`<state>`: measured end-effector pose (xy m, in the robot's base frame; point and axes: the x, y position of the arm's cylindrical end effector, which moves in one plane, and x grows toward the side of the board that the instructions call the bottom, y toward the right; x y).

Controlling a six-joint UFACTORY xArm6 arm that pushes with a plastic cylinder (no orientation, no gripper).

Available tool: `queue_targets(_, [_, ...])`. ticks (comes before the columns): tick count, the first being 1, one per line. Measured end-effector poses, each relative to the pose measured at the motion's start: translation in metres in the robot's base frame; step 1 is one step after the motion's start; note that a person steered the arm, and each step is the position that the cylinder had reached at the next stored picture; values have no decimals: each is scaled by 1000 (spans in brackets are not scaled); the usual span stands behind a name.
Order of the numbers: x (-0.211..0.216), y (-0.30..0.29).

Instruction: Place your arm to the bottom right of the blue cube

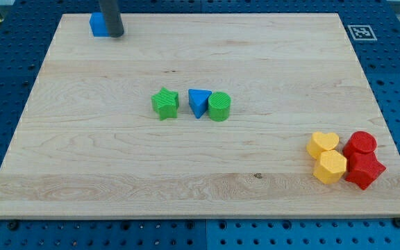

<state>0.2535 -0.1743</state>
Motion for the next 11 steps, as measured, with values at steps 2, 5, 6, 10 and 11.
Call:
queue_targets(2, [21, 17])
queue_targets(5, [21, 27])
queue_targets(6, [21, 27])
queue_targets(10, [55, 48])
queue_targets(11, [71, 87])
